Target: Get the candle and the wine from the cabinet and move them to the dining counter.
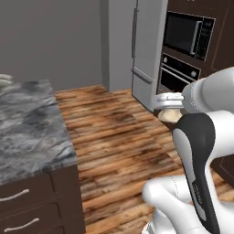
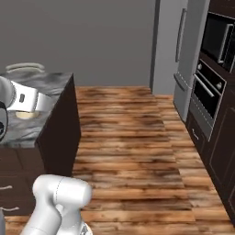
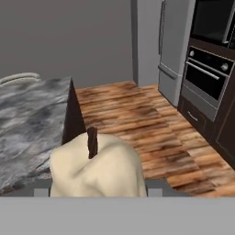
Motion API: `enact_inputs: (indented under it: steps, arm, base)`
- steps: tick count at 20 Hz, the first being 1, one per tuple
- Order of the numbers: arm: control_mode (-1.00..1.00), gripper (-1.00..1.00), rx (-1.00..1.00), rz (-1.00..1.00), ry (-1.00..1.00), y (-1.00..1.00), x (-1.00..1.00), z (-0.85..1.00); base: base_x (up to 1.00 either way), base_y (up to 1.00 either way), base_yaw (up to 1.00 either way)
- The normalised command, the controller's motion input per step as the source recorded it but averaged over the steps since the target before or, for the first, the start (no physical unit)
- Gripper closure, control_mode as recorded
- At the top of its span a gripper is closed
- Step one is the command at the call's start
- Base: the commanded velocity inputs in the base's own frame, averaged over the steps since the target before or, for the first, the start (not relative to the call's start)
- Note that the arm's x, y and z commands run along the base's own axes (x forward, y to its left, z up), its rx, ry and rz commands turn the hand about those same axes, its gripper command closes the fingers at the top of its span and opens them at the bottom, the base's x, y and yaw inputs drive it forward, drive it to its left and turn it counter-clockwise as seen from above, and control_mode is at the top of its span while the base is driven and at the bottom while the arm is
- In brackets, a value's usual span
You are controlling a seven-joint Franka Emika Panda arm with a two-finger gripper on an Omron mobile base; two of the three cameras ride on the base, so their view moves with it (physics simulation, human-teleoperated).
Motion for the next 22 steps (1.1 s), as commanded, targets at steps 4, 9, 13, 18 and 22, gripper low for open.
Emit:
enact_inputs:
  steps: [4,9,13,18,22]
  arm:
    - [1.00,1.00,0.00,0.00,0.00,0.00,0.00,0.00]
    - [1.00,1.00,0.00,0.00,0.00,0.00,0.00,0.00]
    - [1.00,1.00,0.00,0.00,0.00,0.00,0.00,0.00]
    - [1.00,1.00,0.00,0.00,0.00,0.00,0.00,0.00]
    - [1.00,1.00,0.00,0.00,0.00,0.00,0.00,0.00]
  base:
    - [1.00,-1.00,0.20]
    - [1.00,-1.00,0.22]
    - [1.00,-1.00,0.26]
    - [1.00,-0.95,0.29]
    - [1.00,-0.49,0.34]
